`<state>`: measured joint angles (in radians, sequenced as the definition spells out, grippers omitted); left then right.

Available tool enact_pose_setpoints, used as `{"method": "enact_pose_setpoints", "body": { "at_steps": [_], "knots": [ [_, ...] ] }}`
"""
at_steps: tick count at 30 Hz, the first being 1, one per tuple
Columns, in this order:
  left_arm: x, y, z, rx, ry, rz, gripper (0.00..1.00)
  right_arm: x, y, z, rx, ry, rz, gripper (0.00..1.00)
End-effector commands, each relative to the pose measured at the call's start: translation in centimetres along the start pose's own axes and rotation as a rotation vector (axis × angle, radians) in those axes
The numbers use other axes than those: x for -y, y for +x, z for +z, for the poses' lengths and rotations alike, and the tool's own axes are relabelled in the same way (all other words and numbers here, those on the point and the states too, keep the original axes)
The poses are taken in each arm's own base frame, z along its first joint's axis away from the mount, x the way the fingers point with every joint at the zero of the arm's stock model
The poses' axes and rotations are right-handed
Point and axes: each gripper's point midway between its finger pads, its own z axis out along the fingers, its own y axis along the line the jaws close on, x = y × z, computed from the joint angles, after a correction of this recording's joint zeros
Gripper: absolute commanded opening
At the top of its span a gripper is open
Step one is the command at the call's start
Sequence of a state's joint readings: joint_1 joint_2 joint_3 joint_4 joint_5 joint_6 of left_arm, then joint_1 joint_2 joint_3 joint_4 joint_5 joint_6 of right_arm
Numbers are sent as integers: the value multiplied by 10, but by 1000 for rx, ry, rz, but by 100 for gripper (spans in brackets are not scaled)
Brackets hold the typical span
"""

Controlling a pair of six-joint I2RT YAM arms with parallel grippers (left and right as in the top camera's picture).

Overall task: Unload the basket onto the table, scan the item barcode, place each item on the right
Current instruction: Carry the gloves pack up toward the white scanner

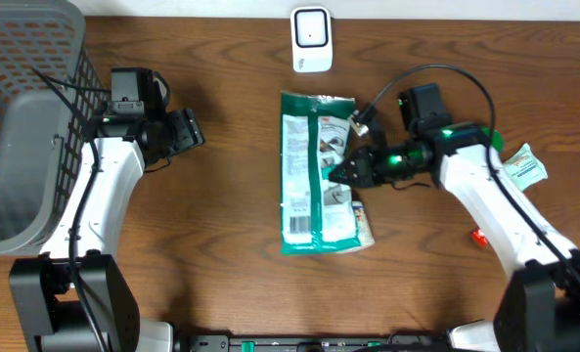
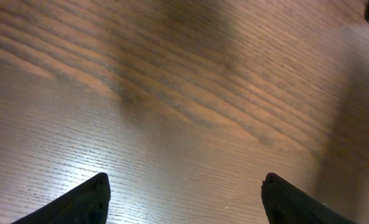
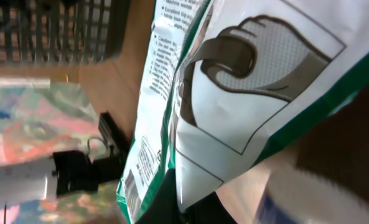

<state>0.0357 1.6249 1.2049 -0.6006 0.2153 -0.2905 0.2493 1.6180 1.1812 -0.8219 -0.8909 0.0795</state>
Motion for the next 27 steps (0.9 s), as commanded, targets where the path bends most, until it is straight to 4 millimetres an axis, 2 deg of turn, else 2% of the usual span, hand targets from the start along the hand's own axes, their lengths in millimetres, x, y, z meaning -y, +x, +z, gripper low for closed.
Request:
{"method": "enact_pose_setpoints", "body": {
  "at_steps": [1, 6, 13, 15, 17, 19, 22, 27],
  "knots": [
    [3, -8, -5, 23, 8, 2, 81, -13, 8, -10, -2, -32, -178, 1],
    [3, -8, -5, 23, 8, 3, 82, -16, 20, -14, -31, -34, -197, 1],
    [3, -8, -5, 24, 9, 3, 82, -11, 18, -22, -14, -40, -160, 1],
    [3, -8, -5, 25, 9, 3, 82, -5, 15, -22, -7, -4, -146, 1],
    [3, -8, -5, 24, 9, 3, 82, 9, 9, -25, 3, 100, -84, 1],
    [3, -8, -5, 24, 9, 3, 82, 18, -1, -35, 21, 208, -59, 1],
    [3, -8, -5, 24, 9, 3, 82, 13, -18, -55, 56, 311, -89, 1],
    [3, -10, -5, 32, 12, 4, 82, 7, -51, -97, 144, 594, -149, 1]
  ]
}}
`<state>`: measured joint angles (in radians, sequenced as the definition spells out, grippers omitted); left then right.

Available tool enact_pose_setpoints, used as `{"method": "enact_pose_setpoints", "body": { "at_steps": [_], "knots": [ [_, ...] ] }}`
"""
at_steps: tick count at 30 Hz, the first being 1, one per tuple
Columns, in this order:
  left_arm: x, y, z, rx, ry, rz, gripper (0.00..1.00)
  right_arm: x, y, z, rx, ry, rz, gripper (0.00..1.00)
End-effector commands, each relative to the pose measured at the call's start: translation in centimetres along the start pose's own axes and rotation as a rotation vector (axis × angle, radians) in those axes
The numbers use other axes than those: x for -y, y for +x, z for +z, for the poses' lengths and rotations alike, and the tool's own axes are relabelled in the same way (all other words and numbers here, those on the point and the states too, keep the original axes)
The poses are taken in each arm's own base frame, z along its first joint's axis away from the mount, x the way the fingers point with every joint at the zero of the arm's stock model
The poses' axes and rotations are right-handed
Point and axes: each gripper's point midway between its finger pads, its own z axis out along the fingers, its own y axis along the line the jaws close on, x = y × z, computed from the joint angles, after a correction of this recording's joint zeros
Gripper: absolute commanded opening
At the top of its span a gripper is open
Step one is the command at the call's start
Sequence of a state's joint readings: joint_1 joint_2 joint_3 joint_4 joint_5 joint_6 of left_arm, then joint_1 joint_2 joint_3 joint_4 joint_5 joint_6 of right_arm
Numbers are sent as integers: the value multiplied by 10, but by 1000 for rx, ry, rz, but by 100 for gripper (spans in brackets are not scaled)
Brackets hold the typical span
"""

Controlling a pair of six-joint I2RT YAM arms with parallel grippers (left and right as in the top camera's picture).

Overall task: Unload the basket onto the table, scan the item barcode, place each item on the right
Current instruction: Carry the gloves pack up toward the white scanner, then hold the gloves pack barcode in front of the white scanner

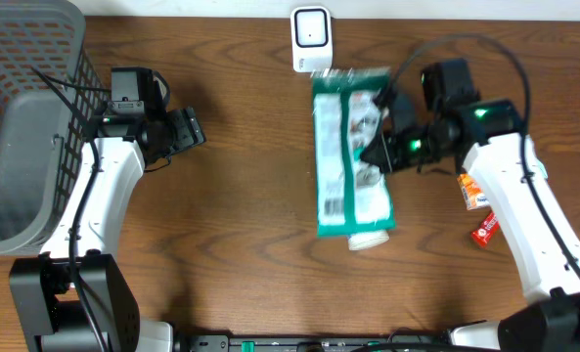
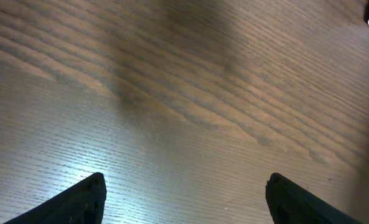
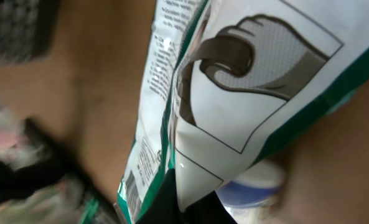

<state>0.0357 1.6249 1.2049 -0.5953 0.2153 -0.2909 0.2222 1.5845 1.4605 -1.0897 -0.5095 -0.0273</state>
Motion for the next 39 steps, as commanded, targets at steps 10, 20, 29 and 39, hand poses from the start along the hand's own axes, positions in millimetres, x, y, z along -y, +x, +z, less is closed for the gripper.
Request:
{"method": "enact_pose_setpoints", "body": {
  "at_steps": [10, 20, 29, 39],
  "knots": [
    [3, -8, -5, 25, 9, 3, 82, 1, -86, -62, 292, 735, -375, 1],
    [3, -8, -5, 25, 9, 3, 82, -63, -148, -70, 519, 857, -712, 1],
    [3, -8, -5, 25, 9, 3, 82, -51, -196, -42, 491, 1193, -891, 1],
    [3, -8, -5, 25, 9, 3, 82, -55, -252, 23, 479, 1474, -1247, 1]
  ]
}}
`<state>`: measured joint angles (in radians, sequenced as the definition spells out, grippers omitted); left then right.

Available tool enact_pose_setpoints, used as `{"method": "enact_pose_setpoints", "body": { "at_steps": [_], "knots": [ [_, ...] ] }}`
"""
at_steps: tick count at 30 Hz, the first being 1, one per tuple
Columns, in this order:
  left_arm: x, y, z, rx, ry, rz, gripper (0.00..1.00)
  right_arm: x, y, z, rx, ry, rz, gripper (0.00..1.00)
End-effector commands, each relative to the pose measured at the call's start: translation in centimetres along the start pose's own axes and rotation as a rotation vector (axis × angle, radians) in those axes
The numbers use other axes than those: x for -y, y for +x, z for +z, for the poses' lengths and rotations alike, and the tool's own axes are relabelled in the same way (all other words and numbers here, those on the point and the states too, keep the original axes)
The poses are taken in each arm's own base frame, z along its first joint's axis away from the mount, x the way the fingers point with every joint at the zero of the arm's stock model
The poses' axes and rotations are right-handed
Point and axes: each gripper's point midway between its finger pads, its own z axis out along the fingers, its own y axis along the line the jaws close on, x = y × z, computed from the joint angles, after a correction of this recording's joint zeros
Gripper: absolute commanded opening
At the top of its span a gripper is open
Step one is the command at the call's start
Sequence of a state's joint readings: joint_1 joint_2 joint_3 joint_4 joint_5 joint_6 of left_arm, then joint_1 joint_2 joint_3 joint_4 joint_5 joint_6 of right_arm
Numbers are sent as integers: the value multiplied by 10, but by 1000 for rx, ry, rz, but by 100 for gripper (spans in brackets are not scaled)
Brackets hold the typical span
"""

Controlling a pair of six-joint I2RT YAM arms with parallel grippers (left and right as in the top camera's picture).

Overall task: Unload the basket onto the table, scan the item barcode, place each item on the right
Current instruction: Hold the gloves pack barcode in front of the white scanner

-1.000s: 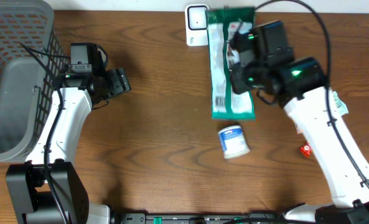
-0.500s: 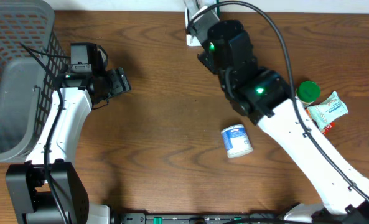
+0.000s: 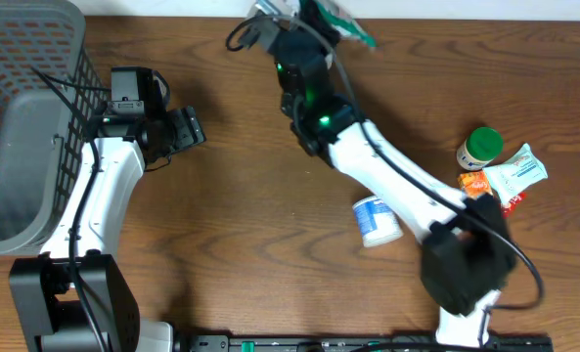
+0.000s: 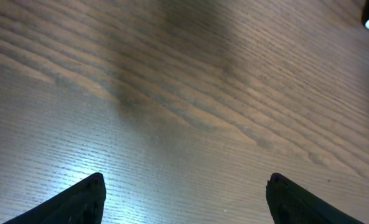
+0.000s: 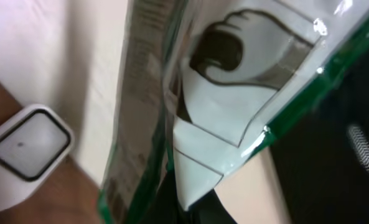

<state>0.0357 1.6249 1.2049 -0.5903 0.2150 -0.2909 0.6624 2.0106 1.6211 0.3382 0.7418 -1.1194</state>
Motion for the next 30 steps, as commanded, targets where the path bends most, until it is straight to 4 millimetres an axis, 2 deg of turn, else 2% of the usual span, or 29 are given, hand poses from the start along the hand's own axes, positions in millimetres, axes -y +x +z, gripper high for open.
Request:
{"method": "enact_pose_setpoints", "body": {
  "at_steps": [1, 4, 7, 10, 12, 23, 30],
  "knots": [
    [2, -7, -5, 20, 8, 2, 82, -19, -6, 10, 4, 59, -327, 1],
    [2, -7, -5, 20, 8, 2, 82, -44, -11, 20, 43, 92, -500, 1],
    [2, -7, -5, 20, 8, 2, 82, -80, -14, 28, 100, 80, -657, 1],
    [2, -7, -5, 20, 8, 2, 82, -113, -17, 33, 172, 66, -747, 1],
    [2, -7, -5, 20, 8, 2, 82, -124, -17, 35, 193, 77, -746, 1],
    [2, -7, -5, 20, 8, 2, 82, -156, -20, 43, 237, 80, -755, 1],
    [2, -7, -5, 20, 8, 2, 82, -155, -14, 51, 259, 78, -758, 1]
  ]
}}
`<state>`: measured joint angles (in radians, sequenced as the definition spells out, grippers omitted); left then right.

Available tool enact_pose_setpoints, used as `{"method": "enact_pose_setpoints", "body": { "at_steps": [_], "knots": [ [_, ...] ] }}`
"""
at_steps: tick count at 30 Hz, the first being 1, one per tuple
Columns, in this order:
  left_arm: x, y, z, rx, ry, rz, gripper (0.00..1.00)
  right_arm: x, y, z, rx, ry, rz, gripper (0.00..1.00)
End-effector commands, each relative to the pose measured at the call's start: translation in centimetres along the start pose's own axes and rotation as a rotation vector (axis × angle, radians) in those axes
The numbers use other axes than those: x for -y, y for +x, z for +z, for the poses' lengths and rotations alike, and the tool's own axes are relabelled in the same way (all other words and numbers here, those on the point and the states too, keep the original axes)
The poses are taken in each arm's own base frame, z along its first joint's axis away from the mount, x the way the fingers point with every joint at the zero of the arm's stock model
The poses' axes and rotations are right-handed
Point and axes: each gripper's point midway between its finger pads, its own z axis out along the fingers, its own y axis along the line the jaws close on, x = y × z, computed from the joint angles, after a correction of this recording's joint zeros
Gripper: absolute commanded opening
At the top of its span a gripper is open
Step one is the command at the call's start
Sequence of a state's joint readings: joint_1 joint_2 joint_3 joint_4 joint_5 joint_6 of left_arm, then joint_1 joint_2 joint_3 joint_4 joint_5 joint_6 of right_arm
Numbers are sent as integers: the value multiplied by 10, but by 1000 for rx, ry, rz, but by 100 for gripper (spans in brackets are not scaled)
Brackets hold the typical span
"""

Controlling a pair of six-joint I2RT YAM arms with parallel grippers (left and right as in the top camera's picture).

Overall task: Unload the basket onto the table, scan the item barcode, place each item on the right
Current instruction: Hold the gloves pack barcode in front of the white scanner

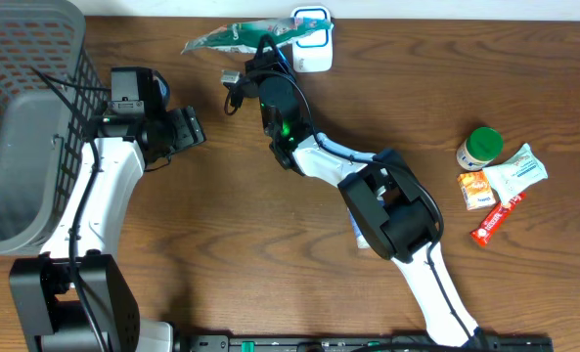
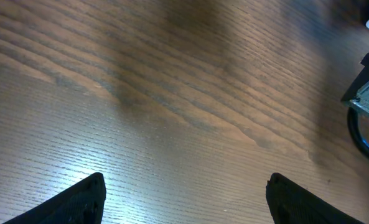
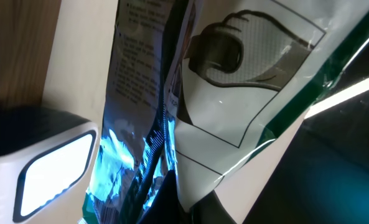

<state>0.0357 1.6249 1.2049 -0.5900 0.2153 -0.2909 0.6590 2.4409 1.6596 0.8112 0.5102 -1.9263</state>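
Note:
A green-and-white packet [image 1: 233, 37] hangs at the table's far edge, just left of the white scanner [image 1: 312, 39]. My right gripper [image 1: 262, 49] is shut on the packet's edge. In the right wrist view the packet [image 3: 234, 93] fills the frame, pinched in that gripper [image 3: 190, 205]. Blue light falls on its lower part, next to the scanner's glowing face [image 3: 47, 171]. My left gripper [image 1: 188, 129] stands open over bare wood at the left. Its fingers [image 2: 78, 199] hold nothing.
A grey mesh basket [image 1: 16, 117] fills the far left. At the right lie a green-lidded bottle [image 1: 482, 147], a white sachet [image 1: 516, 168], an orange packet [image 1: 476, 190] and a red stick [image 1: 495, 220]. The right arm [image 1: 387, 196] stretches across the middle.
The right gripper has moved the packet from over the scanner to just left of it. The scanner now shows, its face glows, and blue light falls on the packet. The left arm is unchanged.
The packet lay flat mid-table with the right gripper shut on its edge. Then it was closer to the scanner, still in the gripper. Then it was held up over the scanner at the far edge. Now it hangs beside the scanner, lit blue.

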Motion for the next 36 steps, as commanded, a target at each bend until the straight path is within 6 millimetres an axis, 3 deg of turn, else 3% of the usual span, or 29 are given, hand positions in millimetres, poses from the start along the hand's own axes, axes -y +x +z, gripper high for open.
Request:
{"method": "enact_pose_setpoints", "body": {
  "at_steps": [1, 14, 19, 25, 33, 36],
  "knots": [
    [2, -7, -5, 20, 7, 2, 82, 4, 4, 8, 16, 28, -6, 1],
    [2, -7, -5, 20, 7, 2, 82, 0, 21, 22, 54, 48, -41, 1],
    [2, -7, -5, 20, 8, 2, 82, 6, 36, 36, 18, 71, 64, 1],
    [2, -7, -5, 20, 7, 2, 82, 4, 34, 51, -16, 95, 108, 1],
    [2, -7, -5, 20, 7, 2, 82, -22, 36, 53, -71, 23, 261, 1],
    [2, -7, -5, 20, 7, 2, 82, -24, 37, 52, -92, 18, 344, 1]
  ]
}}
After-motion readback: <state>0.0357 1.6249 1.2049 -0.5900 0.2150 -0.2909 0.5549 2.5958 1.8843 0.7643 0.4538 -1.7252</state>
